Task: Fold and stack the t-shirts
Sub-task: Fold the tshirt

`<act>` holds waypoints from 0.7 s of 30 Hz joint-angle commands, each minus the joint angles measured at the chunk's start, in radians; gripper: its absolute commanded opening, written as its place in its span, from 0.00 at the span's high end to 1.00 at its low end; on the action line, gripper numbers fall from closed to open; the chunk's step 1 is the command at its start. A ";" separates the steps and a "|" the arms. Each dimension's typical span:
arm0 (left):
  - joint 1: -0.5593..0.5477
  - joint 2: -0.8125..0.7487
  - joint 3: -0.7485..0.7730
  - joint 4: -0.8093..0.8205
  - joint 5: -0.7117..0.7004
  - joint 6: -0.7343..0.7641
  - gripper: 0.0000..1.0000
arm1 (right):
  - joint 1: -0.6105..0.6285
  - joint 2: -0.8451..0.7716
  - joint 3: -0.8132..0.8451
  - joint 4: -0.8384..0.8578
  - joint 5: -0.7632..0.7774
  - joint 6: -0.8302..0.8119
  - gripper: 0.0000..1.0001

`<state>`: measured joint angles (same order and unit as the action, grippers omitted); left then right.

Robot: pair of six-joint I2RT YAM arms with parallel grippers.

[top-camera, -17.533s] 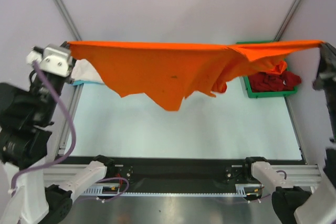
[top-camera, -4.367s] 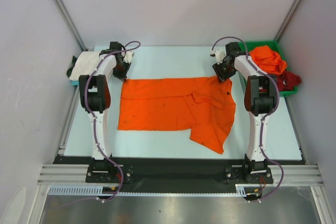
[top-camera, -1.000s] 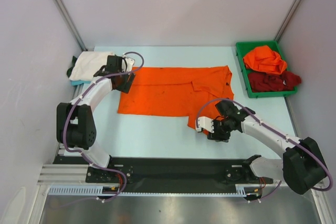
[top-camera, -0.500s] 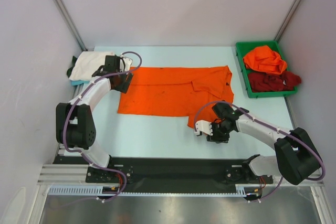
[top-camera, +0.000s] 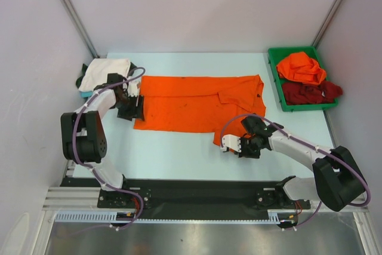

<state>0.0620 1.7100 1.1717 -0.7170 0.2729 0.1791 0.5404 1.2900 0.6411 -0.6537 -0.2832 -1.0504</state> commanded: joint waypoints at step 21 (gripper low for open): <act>0.087 0.137 0.057 -0.055 0.121 -0.015 0.49 | 0.006 -0.004 0.019 0.008 0.001 0.020 1.00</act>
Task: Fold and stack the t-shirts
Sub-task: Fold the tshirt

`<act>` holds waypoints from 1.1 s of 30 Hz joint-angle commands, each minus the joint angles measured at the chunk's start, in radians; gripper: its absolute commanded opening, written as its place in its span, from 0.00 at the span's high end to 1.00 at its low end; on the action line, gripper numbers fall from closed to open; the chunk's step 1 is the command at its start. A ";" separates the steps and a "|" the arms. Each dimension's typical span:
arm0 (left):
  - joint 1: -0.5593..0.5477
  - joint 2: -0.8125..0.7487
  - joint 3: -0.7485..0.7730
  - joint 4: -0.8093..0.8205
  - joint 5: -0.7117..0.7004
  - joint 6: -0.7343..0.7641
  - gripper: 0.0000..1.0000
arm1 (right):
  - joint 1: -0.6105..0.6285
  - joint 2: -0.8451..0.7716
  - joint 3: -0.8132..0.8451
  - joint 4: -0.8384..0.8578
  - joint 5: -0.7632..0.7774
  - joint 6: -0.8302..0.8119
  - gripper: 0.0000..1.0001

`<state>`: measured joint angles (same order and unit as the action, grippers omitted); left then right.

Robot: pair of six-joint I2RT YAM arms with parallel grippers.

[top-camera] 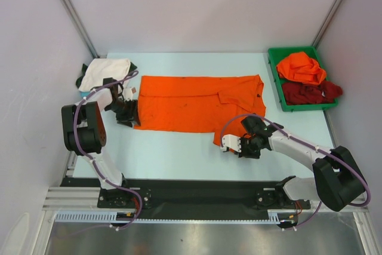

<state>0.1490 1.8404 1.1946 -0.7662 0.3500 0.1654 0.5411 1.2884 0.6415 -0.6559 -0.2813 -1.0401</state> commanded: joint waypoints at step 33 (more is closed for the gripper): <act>-0.011 -0.092 0.105 -0.059 0.078 0.029 1.00 | -0.127 -0.167 0.257 -0.036 0.019 0.187 1.00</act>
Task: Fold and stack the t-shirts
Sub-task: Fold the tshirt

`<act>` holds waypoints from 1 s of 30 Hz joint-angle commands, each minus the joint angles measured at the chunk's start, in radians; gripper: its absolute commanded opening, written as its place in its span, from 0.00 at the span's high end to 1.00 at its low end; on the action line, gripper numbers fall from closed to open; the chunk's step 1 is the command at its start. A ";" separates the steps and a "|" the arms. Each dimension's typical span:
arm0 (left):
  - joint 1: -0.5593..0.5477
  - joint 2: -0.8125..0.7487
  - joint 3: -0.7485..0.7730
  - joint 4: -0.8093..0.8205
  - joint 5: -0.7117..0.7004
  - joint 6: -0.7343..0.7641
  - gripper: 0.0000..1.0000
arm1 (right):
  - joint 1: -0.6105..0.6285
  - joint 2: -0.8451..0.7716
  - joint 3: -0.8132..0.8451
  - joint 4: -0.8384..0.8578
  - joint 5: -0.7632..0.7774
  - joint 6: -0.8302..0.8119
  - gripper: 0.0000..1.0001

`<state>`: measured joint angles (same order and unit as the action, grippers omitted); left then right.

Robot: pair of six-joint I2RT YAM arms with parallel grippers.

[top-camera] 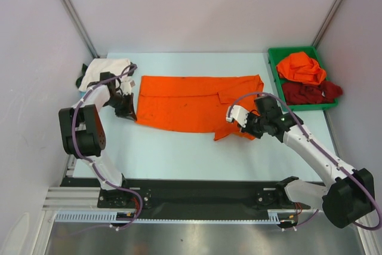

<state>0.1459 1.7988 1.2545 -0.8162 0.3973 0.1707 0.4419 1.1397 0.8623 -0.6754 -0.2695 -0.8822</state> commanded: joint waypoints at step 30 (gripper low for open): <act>-0.023 0.160 0.397 -0.089 0.000 0.041 1.00 | -0.215 0.271 0.377 0.145 0.033 0.020 1.00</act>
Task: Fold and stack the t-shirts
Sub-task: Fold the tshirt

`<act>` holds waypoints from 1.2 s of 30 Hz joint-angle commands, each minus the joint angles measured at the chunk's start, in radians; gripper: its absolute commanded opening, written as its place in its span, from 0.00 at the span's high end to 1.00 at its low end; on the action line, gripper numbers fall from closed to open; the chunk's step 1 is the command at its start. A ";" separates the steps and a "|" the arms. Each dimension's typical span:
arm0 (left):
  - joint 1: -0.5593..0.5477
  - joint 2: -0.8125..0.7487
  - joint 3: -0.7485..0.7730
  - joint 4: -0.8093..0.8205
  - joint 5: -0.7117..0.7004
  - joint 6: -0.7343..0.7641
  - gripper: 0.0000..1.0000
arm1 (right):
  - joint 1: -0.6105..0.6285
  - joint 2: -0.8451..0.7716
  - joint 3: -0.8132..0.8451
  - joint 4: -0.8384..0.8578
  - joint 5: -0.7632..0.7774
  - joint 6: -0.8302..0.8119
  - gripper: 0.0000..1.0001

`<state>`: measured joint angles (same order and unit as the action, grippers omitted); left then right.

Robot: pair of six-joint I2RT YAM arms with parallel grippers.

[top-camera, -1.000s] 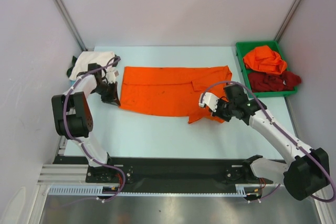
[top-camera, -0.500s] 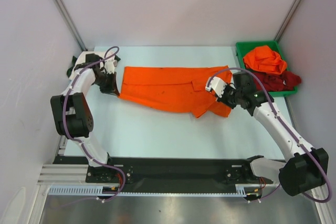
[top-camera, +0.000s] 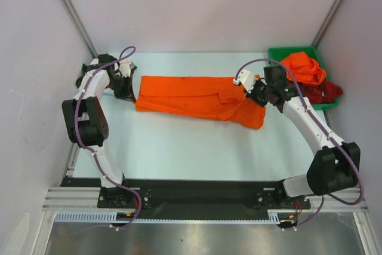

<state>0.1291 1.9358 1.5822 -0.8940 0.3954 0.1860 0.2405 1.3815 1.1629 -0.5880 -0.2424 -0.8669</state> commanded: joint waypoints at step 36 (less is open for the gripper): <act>-0.081 0.299 0.436 -0.043 -0.179 0.055 1.00 | -0.109 0.660 0.618 0.160 0.020 0.149 1.00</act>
<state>0.0792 2.2272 1.9415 -0.9516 0.2653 0.2218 0.1375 1.9835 1.6978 -0.4789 -0.2436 -0.7567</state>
